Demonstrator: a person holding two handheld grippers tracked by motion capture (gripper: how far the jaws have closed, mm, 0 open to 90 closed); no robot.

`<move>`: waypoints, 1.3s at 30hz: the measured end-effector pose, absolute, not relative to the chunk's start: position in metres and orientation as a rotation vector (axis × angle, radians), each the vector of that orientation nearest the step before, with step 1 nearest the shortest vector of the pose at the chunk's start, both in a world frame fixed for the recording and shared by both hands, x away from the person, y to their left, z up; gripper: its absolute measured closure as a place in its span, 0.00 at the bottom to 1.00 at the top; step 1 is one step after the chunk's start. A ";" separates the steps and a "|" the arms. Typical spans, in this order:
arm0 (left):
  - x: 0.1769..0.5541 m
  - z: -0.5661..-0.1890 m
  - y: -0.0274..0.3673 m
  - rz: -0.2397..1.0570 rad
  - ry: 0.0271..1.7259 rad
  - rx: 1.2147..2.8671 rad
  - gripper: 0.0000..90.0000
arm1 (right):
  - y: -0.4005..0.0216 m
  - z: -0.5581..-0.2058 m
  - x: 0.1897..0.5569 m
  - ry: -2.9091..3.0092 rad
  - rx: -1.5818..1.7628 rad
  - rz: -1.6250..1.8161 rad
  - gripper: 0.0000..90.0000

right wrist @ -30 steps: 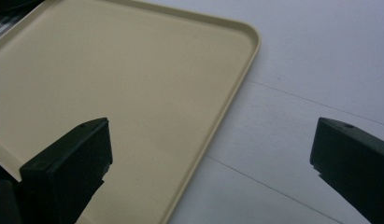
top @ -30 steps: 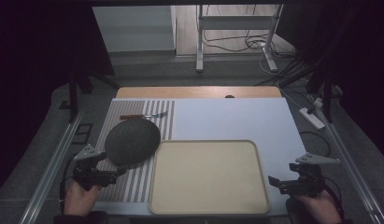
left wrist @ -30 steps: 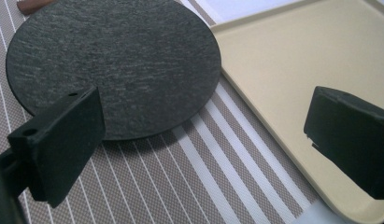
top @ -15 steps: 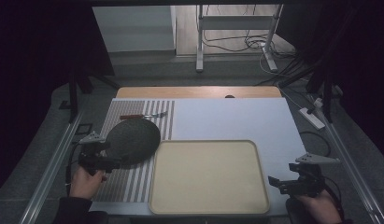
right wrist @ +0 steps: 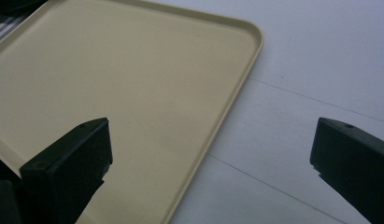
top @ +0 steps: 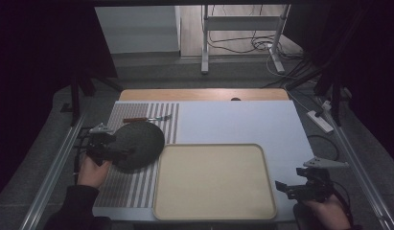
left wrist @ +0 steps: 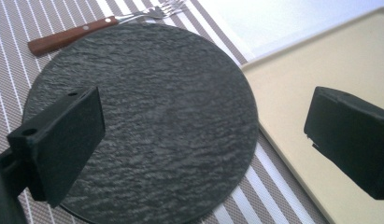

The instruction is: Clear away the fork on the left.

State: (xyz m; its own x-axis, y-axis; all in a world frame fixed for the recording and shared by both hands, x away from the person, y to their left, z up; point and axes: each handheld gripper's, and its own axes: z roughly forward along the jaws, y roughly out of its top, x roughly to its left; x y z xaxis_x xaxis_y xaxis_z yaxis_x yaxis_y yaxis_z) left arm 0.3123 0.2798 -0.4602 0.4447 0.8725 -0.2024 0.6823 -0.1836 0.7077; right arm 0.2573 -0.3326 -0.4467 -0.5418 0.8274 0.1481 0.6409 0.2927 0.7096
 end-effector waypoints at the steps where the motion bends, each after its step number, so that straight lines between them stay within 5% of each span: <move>1: 0.315 -0.460 0.281 0.313 1.312 1.931 0.00 | -0.333 -0.447 0.257 2.315 1.348 1.090 0.00; 39: 0.425 -0.469 0.269 0.316 1.402 2.024 0.00 | -0.334 -0.447 0.258 2.322 1.352 1.107 0.00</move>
